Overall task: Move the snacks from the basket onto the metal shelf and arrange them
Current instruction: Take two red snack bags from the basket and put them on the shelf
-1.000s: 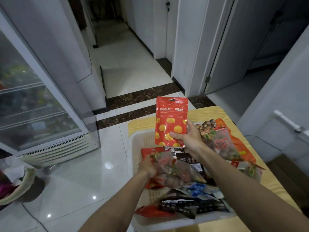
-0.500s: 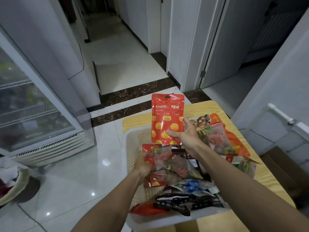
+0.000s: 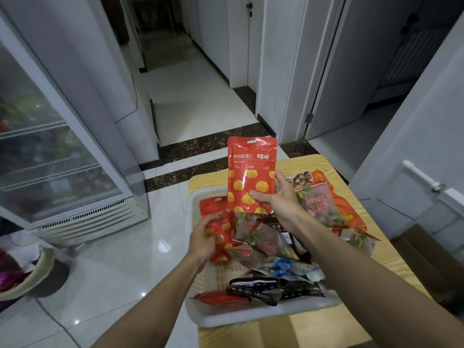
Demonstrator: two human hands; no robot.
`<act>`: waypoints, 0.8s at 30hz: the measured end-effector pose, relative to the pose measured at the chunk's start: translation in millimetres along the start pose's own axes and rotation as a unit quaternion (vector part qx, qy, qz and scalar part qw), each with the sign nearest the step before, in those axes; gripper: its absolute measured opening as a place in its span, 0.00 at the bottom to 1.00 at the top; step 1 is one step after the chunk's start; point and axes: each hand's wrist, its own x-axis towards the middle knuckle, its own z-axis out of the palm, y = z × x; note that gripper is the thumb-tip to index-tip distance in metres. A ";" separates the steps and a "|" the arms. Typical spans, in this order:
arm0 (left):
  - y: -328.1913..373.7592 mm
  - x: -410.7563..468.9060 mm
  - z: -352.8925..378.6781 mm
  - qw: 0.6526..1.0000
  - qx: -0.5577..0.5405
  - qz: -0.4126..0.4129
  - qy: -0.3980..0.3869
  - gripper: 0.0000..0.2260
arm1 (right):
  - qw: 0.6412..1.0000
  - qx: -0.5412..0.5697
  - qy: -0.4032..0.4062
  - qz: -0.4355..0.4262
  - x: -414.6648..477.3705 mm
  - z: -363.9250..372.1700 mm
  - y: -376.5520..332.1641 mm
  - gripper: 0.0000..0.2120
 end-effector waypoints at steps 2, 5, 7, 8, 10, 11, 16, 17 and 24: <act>10.8 -8.5 -13.8 0.998 0.032 0.056 0.011 0.20 | 1.000 -0.002 -0.002 -0.005 -5.7 -2.5 -5.1 0.27; 28.0 -24.5 -32.4 0.996 -0.024 0.084 0.029 0.19 | 1.000 0.001 -0.008 -0.008 -15.8 -5.9 -12.9 0.27; 40.4 -39.0 -40.1 0.993 -0.077 0.082 0.038 0.20 | 1.000 0.002 -0.014 -0.011 -23.7 -6.9 -17.0 0.29; 44.9 -46.8 -42.3 0.991 -0.096 0.082 0.037 0.21 | 1.000 0.003 -0.021 -0.015 -28.5 -7.5 -18.8 0.29; 52.2 -65.7 -43.3 0.990 -0.111 0.085 0.031 0.22 | 0.999 0.003 -0.041 -0.021 -39.3 -9.1 -21.8 0.28; 55.6 -76.5 -42.8 0.990 -0.108 0.087 0.027 0.24 | 0.998 0.002 -0.051 -0.022 -45.4 -10.0 -23.2 0.28; 69.8 -123.8 -33.9 0.986 -0.129 0.101 0.019 0.33 | 0.996 0.007 -0.089 -0.020 -83.9 -18.4 -31.2 0.29; 70.9 -130.8 -32.3 0.984 -0.137 0.108 0.018 0.33 | 0.995 0.002 -0.092 -0.022 -92.6 -21.1 -32.6 0.28; 79.8 -176.1 -23.9 0.976 -0.154 0.152 -0.025 0.34 | 0.995 0.004 -0.093 -0.044 -162.8 -37.3 -47.0 0.28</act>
